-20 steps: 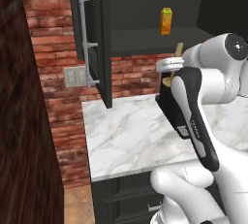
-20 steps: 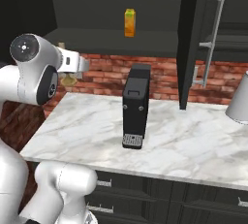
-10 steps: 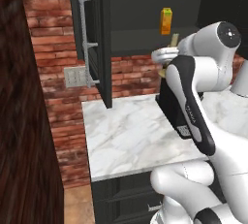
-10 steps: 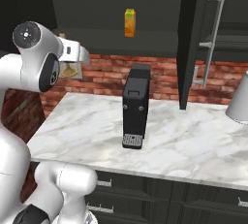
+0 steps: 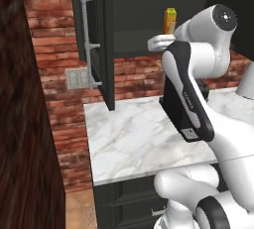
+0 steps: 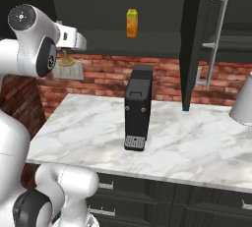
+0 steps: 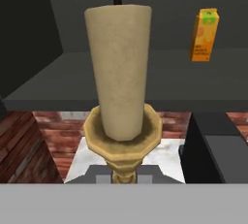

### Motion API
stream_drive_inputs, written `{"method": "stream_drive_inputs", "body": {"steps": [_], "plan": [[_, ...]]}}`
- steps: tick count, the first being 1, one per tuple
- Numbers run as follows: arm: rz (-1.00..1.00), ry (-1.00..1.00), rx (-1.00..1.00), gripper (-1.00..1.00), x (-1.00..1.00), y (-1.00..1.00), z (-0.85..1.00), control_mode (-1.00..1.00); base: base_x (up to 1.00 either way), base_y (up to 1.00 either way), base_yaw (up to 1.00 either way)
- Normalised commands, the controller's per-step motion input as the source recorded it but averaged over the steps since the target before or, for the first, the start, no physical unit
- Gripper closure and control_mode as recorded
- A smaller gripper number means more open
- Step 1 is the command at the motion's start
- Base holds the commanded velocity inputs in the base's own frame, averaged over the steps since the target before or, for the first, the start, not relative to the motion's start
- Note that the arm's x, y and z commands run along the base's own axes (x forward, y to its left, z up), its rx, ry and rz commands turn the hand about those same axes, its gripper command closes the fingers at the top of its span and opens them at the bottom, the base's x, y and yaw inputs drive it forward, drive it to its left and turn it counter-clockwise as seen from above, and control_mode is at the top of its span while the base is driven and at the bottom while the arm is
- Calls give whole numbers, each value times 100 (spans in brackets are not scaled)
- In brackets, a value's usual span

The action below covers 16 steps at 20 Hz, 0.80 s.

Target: Pick the candle and candle from the dining table and place them in the open cabinet. Close the cabinet after placing the objects.

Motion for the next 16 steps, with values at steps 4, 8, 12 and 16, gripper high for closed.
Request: {"method": "stream_drive_inputs", "body": {"steps": [4, 8, 12, 16], "plan": [[0, 0, 0, 100, 40, 2, 0, -100, 0, 0, 0], [0, 0, 0, 100, 51, 0, -4, -100, 0, 0, 0], [0, -2, 0, 100, 47, 0, -9, -100, 0, 0, 0], [0, -1, 0, 100, 46, 0, -12, -100, 0, 0, 0]]}}
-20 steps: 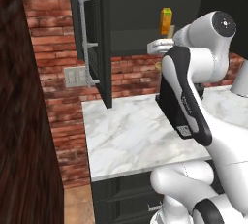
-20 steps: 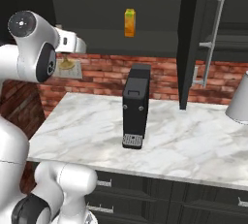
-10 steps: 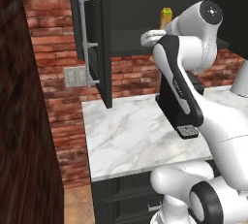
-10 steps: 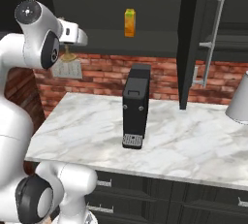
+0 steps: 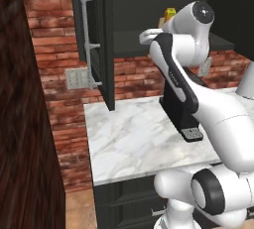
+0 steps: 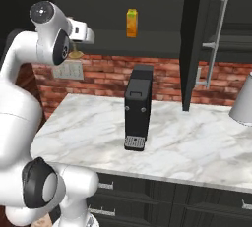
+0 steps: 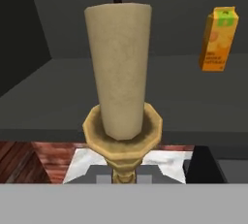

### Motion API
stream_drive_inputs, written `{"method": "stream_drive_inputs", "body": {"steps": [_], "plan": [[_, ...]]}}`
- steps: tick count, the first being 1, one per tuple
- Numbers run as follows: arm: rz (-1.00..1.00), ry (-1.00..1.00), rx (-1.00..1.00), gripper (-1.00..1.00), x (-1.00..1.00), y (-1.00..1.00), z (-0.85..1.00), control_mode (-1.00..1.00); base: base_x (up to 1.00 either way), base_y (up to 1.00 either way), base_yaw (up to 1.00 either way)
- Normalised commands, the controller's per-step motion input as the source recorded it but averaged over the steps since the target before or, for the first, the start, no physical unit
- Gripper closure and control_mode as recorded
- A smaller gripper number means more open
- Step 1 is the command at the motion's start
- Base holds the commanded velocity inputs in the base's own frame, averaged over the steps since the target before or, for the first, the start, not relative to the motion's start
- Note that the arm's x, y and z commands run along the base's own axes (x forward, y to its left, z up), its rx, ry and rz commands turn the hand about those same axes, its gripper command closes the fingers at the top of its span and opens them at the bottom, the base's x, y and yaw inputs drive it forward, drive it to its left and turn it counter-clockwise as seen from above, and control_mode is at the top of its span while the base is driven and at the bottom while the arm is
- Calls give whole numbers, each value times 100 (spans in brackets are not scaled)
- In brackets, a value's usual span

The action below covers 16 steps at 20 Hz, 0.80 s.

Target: Pick the candle and candle from the dining table and place them in the open cabinet. Close the cabinet after placing the objects.

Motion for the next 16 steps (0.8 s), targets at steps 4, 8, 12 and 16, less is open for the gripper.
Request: {"method": "stream_drive_inputs", "body": {"steps": [4, 8, 12, 16], "plan": [[0, 0, 0, 100, 48, 0, -11, -100, 0, 0, 0], [0, 0, 0, 100, 54, 0, -2, -100, 0, 0, 0], [0, 0, 0, 100, 59, 0, 0, -100, 0, 0, 0], [0, 0, 0, 100, 62, 0, 0, -100, 0, 0, 0]]}}
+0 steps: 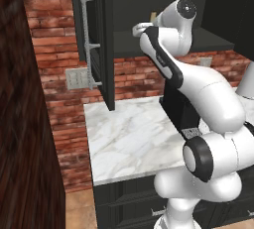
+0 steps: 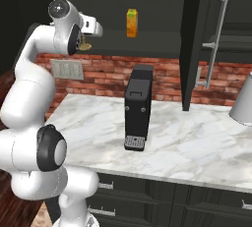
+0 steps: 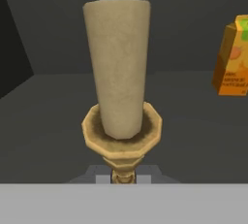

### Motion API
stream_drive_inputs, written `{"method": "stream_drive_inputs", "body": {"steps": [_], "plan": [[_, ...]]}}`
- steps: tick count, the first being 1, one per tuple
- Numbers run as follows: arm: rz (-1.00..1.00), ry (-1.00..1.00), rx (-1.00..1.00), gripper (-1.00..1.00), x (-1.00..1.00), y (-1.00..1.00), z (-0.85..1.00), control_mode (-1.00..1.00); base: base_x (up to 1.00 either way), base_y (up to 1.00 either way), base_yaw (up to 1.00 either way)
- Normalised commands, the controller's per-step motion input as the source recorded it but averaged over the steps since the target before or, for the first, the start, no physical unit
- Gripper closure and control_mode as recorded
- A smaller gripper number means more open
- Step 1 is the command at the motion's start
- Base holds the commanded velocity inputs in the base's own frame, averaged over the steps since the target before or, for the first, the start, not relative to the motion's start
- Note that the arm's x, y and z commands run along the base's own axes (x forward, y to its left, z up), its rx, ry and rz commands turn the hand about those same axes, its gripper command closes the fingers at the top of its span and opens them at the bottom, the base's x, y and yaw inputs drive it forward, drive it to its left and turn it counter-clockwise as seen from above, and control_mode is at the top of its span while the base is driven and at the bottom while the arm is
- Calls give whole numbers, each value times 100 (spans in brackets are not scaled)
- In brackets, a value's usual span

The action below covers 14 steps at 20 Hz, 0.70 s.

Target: Pick the candle and candle from the dining table and place them in the open cabinet. Close the cabinet after placing the objects.

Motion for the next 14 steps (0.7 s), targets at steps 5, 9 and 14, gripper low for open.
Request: {"method": "stream_drive_inputs", "body": {"steps": [5, 9, 14], "plan": [[0, 0, 0, 100, 55, 0, -5, -100, 0, 0, 0], [0, 0, 0, 100, 40, 0, -25, -100, 0, 0, 0], [0, 0, 0, 100, 38, 2, -43, -100, 0, 0, 0]]}}
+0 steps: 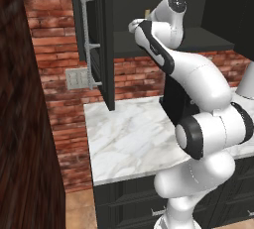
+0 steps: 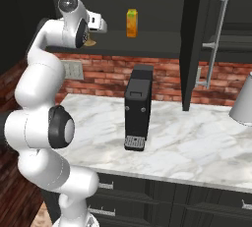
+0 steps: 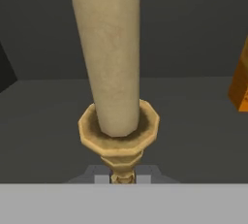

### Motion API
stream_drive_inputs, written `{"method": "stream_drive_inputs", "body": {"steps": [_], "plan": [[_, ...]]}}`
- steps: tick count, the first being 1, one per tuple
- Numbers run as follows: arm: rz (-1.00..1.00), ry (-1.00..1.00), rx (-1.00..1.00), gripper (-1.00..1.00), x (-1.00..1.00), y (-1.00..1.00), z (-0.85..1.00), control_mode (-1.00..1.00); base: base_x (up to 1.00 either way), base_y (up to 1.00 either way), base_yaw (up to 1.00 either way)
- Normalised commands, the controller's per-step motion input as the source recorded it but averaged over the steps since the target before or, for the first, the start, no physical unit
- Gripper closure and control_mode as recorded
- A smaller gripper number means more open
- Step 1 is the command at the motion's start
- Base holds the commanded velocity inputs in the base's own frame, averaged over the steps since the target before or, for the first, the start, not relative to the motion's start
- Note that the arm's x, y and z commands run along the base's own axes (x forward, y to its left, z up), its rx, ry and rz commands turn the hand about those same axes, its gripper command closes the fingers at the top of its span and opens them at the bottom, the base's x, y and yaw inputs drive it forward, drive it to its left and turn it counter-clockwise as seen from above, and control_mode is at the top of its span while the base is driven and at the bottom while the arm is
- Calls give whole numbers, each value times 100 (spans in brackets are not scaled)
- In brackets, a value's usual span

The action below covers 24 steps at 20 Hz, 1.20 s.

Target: Pick the candle and candle from the dining table and place them in the open cabinet. Close the cabinet after placing the objects.

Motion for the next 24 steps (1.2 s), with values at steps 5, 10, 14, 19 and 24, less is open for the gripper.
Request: {"method": "stream_drive_inputs", "body": {"steps": [5, 10, 14, 19, 24], "plan": [[0, 0, 0, 100, 24, 0, -44, -100, 0, 0, 0], [0, 0, 0, 100, 17, 0, -28, -100, 0, 0, 0], [0, 0, 0, -100, 3, 0, -3, -100, 0, 0, 0], [0, 0, 0, -100, 1, 0, -3, -100, 0, 0, 0], [0, -5, 0, -100, 0, 0, -14, -100, 0, 0, 0]]}}
